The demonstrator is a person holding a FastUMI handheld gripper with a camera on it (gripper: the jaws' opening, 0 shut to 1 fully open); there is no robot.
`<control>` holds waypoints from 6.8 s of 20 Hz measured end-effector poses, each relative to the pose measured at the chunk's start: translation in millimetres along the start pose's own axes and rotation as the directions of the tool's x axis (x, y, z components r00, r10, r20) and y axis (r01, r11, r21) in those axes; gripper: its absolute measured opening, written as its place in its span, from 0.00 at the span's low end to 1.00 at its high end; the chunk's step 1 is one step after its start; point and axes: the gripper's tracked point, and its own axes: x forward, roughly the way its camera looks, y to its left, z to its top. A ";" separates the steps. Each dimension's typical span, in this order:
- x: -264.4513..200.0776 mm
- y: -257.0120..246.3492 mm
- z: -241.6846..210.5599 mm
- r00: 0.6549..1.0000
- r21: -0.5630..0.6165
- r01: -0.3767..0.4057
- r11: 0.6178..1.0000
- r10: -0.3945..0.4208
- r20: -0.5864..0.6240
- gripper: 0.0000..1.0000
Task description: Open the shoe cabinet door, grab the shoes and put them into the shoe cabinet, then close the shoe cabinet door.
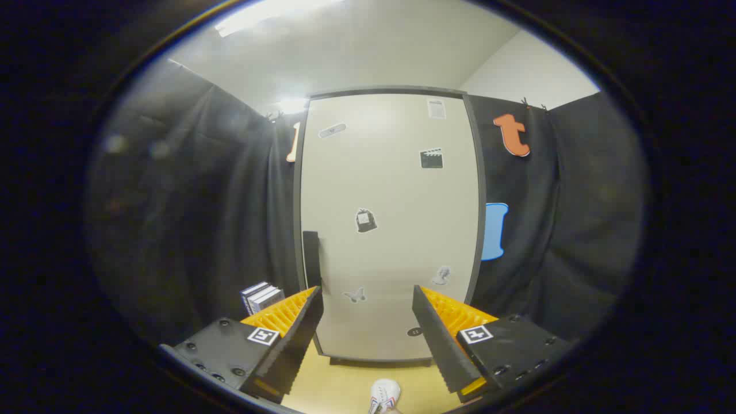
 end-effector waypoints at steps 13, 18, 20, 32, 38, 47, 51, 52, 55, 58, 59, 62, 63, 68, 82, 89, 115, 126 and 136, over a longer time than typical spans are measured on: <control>8.9 3.3 16.3 0.996 0.014 0.063 0.998 -0.064 0.060 0.98; 13.7 7.3 13.6 0.996 0.004 0.070 0.998 -0.070 0.052 0.98; 20.3 14.2 11.4 0.997 0.007 0.061 0.998 -0.061 0.047 0.98; 120.3 98.4 -10.2 0.999 0.032 0.033 0.999 -0.034 0.022 0.97; 175.5 111.2 -22.6 0.997 0.046 0.074 0.996 -0.075 0.020 0.97; 208.9 113.7 -40.1 0.996 0.038 0.091 0.995 -0.091 -0.001 0.76; 204.2 119.6 -35.8 0.995 0.007 0.100 0.995 -0.100 0.029 0.48; 208.3 117.5 -36.3 0.994 0.004 0.106 0.994 -0.106 0.028 0.41; 206.0 119.1 -35.6 0.994 0.006 0.101 0.995 -0.101 0.028 0.30; 209.7 119.8 -36.7 0.996 0.003 0.082 0.997 -0.083 0.029 0.26; 204.0 120.0 -34.8 0.997 0.002 0.075 0.997 -0.075 0.034 0.19; 198.6 120.5 -34.3 0.998 -0.001 0.052 0.999 -0.052 0.037 0.19; 195.6 120.7 -34.3 0.998 0.003 0.043 0.999 -0.043 0.035 0.19; 163.7 114.9 -34.5 1.000 0.018 -0.005 1.000 0.005 0.027 0.19; 69.8 35.2 -26.1 0.976 0.032 -0.217 0.976 0.217 0.012 0.18; 13.9 -34.0 -21.7 0.982 0.030 -0.187 0.982 0.187 0.005 0.18; -44.0 -215.3 -14.7 1.000 -0.003 0.012 1.000 -0.012 0.001 0.15; -96.0 -140.4 13.6 0.995 -0.031 0.089 0.996 -0.087 0.052 0.15; -30.6 -16.9 -43.4 0.996 0.049 0.074 0.996 -0.076 0.039 0.15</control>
